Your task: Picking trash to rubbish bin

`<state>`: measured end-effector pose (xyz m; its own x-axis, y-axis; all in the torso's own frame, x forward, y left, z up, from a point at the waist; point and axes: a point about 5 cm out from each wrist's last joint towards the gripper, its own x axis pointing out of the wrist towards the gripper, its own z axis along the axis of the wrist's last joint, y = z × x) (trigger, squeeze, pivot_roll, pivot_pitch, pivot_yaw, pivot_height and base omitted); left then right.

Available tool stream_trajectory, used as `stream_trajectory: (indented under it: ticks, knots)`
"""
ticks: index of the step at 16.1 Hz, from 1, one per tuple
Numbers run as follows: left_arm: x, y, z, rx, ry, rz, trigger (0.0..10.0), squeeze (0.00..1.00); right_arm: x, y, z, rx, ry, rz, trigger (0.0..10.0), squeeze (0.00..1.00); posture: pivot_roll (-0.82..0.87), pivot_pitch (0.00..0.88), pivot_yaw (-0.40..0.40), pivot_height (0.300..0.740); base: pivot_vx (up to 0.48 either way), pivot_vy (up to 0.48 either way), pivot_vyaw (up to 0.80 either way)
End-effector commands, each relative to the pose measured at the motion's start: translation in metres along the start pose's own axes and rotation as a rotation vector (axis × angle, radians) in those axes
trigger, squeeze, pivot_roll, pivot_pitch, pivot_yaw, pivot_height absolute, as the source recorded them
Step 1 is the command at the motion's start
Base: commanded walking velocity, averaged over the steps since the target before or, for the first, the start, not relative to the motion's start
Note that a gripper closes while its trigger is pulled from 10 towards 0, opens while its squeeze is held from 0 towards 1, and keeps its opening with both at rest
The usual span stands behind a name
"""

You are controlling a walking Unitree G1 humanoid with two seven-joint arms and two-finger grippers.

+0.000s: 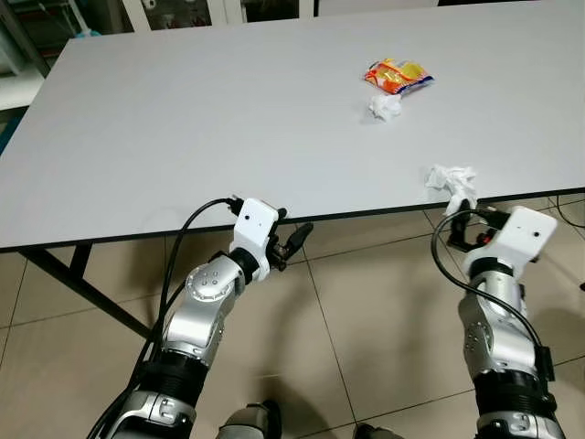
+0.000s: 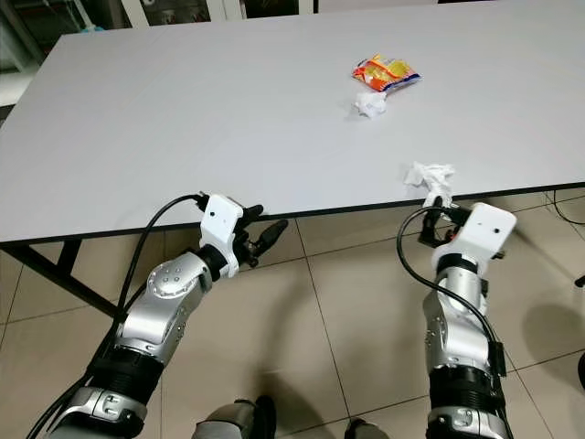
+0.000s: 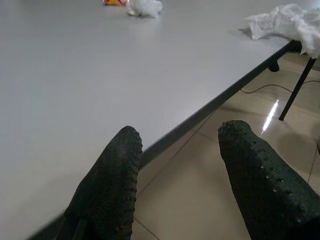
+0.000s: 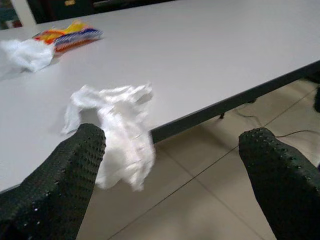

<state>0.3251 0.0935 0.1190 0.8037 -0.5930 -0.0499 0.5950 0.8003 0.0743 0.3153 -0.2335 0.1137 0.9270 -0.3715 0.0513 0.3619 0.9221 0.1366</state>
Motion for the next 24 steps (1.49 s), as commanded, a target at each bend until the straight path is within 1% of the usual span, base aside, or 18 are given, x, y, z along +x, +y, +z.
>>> stream_trajectory:
  ticks: [1,4,6,8,10,12,13,15,17,19,24]
  knots:
    - [-0.002,0.001,0.002,0.006,0.0,0.005,10.0,0.0,0.002,0.002,0.0,0.02,-0.01,0.015,10.0,0.0,0.27,0.2,0.063,0.74,0.0,0.0,0.0]
    - [-0.005,0.001,0.004,-0.001,-0.004,-0.001,10.0,0.0,0.007,0.011,0.004,0.031,-0.028,0.054,10.0,0.0,0.29,0.208,0.057,0.74,0.0,0.0,0.0]
    - [-0.005,-0.006,0.012,-0.049,-0.046,-0.084,10.0,0.0,0.009,0.014,0.006,0.038,-0.037,0.078,10.0,0.0,0.29,0.212,0.055,0.74,0.0,0.0,0.0]
    - [-0.006,-0.011,0.018,-0.071,-0.067,-0.139,10.0,0.0,0.01,0.014,0.007,0.04,-0.041,0.087,10.0,0.0,0.29,0.214,0.053,0.74,0.0,0.0,0.0]
    - [-0.007,-0.014,0.022,-0.079,-0.069,-0.18,10.0,0.0,0.011,0.014,0.005,0.028,-0.031,0.091,10.0,0.0,0.29,0.215,0.053,0.74,0.0,0.0,0.0]
    - [-0.012,-0.018,0.024,-0.104,-0.06,-0.255,10.0,0.0,0.012,0.013,0.005,0.03,-0.034,0.098,10.0,0.0,0.29,0.219,0.055,0.74,0.0,0.0,0.0]
    - [-0.016,-0.021,0.025,-0.104,-0.048,-0.316,10.0,0.0,0.014,0.012,0.007,0.031,-0.037,0.103,10.0,0.0,0.29,0.223,0.055,0.74,0.0,0.0,0.0]
    - [-0.024,-0.024,0.026,-0.102,-0.029,-0.396,10.0,0.0,0.016,0.012,0.009,0.029,-0.045,0.11,10.0,0.0,0.29,0.225,0.055,0.74,0.0,0.0,0.0]
    - [-0.027,-0.023,0.028,-0.078,-0.017,-0.438,10.0,0.0,0.018,0.012,0.011,0.025,-0.05,0.113,10.0,0.0,0.29,0.228,0.054,0.74,0.0,0.0,0.0]
    - [-0.029,-0.023,0.028,-0.065,-0.001,-0.462,10.0,0.0,0.02,0.012,0.013,0.017,-0.057,0.117,10.0,0.0,0.29,0.225,0.055,0.74,0.0,0.0,0.0]
    - [-0.031,-0.023,0.026,-0.053,0.014,-0.47,10.0,0.0,0.026,0.015,0.016,0.019,-0.054,0.137,10.0,0.0,0.29,0.23,0.063,0.74,0.0,0.0,0.0]
